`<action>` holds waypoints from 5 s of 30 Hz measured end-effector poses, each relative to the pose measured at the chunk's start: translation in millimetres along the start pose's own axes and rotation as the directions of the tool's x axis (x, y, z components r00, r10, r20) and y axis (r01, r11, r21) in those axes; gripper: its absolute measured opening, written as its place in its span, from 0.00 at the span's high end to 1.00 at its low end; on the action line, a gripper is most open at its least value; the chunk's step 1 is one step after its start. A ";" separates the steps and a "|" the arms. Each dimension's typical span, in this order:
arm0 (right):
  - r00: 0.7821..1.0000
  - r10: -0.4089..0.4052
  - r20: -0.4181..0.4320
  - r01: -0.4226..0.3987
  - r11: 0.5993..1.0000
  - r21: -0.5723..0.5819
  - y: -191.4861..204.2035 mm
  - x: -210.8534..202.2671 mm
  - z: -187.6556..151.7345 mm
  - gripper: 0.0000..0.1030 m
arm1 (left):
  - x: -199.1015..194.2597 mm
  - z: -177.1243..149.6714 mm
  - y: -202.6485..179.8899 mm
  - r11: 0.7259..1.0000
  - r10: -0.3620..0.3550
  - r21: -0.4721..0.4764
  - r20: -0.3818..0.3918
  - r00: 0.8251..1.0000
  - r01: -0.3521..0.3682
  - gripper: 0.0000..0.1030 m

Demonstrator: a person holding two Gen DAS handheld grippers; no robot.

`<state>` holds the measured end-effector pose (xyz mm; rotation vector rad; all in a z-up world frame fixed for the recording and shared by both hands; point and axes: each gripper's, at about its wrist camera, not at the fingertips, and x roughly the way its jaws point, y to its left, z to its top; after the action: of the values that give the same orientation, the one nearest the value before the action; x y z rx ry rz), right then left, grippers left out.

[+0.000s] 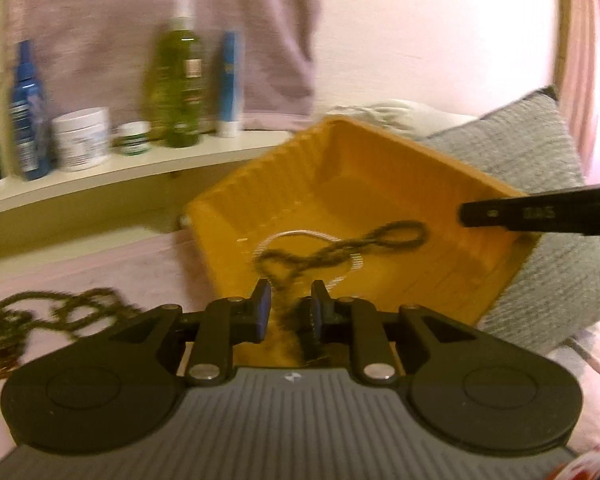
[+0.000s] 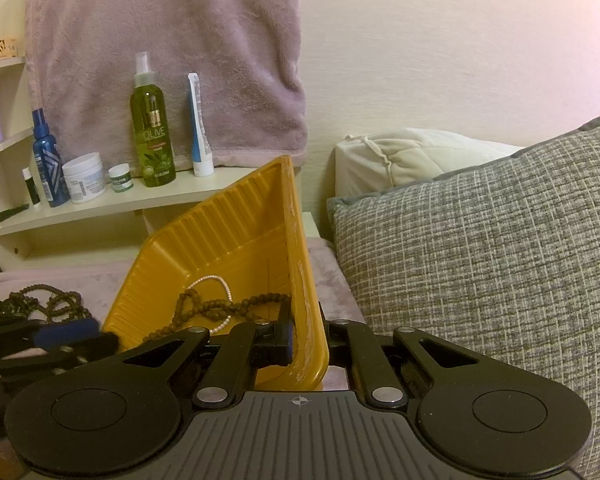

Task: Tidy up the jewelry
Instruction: 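Return the left gripper to the pile and grasp the red beaded bracelet, then lift the red bracelet with the left gripper and carry it over the tray, then open the left gripper to drop the red bracelet into the tray, then move the left gripper to the towel and grasp a black watch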

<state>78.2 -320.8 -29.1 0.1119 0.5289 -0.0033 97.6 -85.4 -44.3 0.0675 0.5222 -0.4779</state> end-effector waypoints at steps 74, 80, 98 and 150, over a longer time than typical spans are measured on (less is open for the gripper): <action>1.000 -0.005 -0.004 0.005 1.000 -0.012 -1.2 3.1 0.5 0.93 | -61.8 26.5 131.4 0.949 0.296 -0.121 0.027 0.955 -0.290 0.96; 1.000 -0.002 0.000 0.002 1.000 -0.005 -0.8 2.9 1.1 0.93 | -60.5 46.4 110.9 0.969 0.229 -0.110 0.051 0.972 -0.222 0.96; 1.000 0.002 0.002 -0.002 1.000 0.016 -0.7 2.7 0.7 0.93 | -15.8 62.4 -2.4 0.997 -0.070 -0.016 0.033 0.997 0.071 0.96; 1.000 -0.004 -0.004 0.004 1.000 0.012 -0.4 4.1 -3.1 0.93 | -47.4 -32.9 122.8 0.910 0.385 -0.120 -0.119 0.915 -0.398 0.75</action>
<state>80.1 -320.8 -33.9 0.1225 0.5327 -0.0101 102.2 49.7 -56.5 0.0560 0.6153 -0.0422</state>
